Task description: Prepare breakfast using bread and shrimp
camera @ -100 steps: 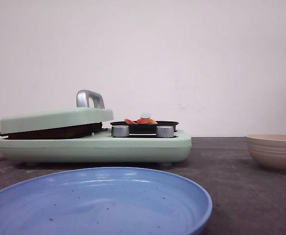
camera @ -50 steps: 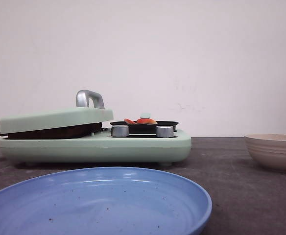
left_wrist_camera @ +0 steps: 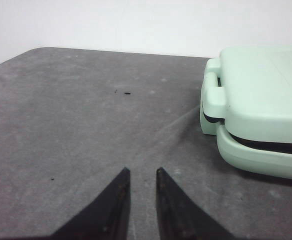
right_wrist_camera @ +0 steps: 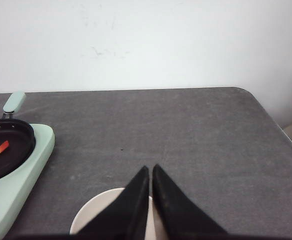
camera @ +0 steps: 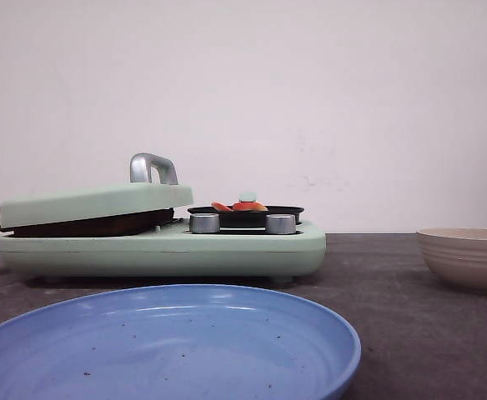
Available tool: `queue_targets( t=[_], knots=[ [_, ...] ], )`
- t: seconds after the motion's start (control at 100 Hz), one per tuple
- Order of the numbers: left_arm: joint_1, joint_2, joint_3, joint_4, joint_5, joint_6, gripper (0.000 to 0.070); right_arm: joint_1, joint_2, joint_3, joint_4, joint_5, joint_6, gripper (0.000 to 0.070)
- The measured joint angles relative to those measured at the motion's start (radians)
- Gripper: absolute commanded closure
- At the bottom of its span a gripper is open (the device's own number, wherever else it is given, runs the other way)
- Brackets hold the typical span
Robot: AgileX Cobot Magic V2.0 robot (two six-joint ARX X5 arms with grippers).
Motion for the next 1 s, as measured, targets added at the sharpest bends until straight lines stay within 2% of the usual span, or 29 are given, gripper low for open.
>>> queue_targets(
  t=[0.75, 1.0],
  knots=[
    [0.0, 0.0, 0.0, 0.0, 0.0, 0.0, 0.0688, 0.001, -0.002, 0.0, 0.0, 0.0, 0.001, 0.0696],
    [0.0, 0.0, 0.0, 0.0, 0.0, 0.0, 0.0688, 0.005, -0.158, 0.0, -0.011, 0.006, 0.001, 0.0696]
  ],
)
